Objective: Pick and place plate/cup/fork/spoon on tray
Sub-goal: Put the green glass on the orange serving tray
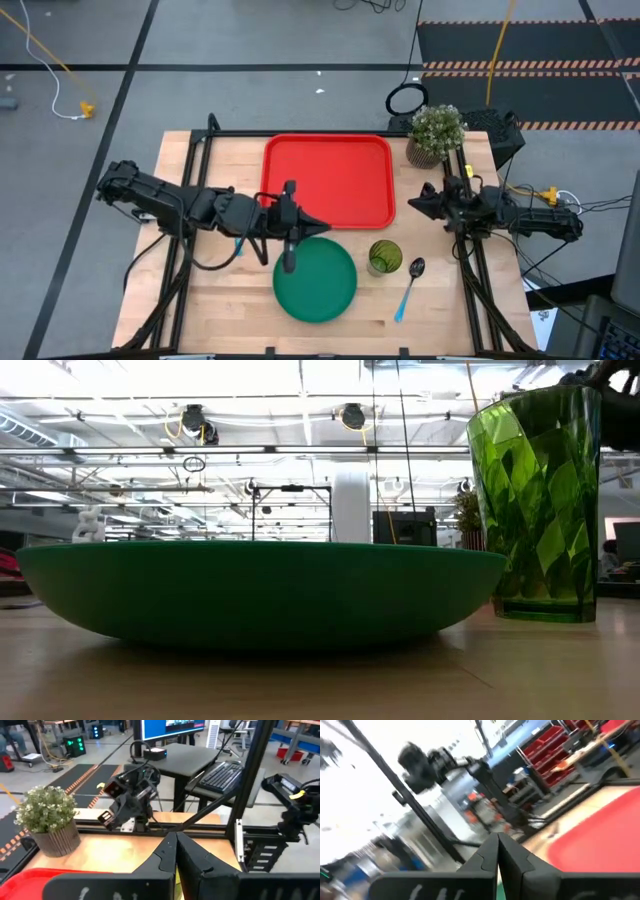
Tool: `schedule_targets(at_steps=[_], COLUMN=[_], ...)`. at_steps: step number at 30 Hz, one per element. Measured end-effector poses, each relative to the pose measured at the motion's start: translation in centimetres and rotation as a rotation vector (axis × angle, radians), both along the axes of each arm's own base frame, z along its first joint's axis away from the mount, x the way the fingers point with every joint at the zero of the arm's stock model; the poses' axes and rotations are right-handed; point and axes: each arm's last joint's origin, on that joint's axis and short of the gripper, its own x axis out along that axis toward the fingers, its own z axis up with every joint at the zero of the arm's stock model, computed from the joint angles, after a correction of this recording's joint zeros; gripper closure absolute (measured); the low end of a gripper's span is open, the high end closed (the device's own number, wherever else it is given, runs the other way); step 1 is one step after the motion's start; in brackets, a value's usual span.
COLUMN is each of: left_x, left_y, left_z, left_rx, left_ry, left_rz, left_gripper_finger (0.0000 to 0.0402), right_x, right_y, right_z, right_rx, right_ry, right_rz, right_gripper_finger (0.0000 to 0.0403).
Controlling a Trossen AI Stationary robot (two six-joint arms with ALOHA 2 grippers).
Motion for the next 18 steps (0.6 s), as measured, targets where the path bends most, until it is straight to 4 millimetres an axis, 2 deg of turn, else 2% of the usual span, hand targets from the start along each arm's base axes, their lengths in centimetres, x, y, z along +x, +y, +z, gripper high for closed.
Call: schedule_targets(at_steps=[3, 6, 11, 18], left_x=[0.2, 0.4, 0.6, 0.7], left_y=[0.7, 1.3, 2.0, 2.9], left_z=[0.0, 0.0, 0.0, 0.0], left_rx=[0.002, 0.002, 0.001, 0.017], left_ry=[0.001, 0.001, 0.0, 0.005], left_rz=[0.022, 0.04, 0.064, 0.087], left_gripper_finger=[0.0394, 0.0394, 0.0394, 0.0394], right_x=[-0.2, -0.1, -0.6, -0.1], right_y=[0.1, 0.1, 0.1, 0.1], right_z=[0.7, 0.9, 5.7, 12.4], right_rx=[0.006, -0.022, -0.138, -0.221], right_ry=[-0.072, -0.027, -0.018, 0.153], right_rz=[0.03, 0.018, -0.019, -0.026], right_gripper_finger=[0.0403, 0.0403, 0.0403, 0.0403])
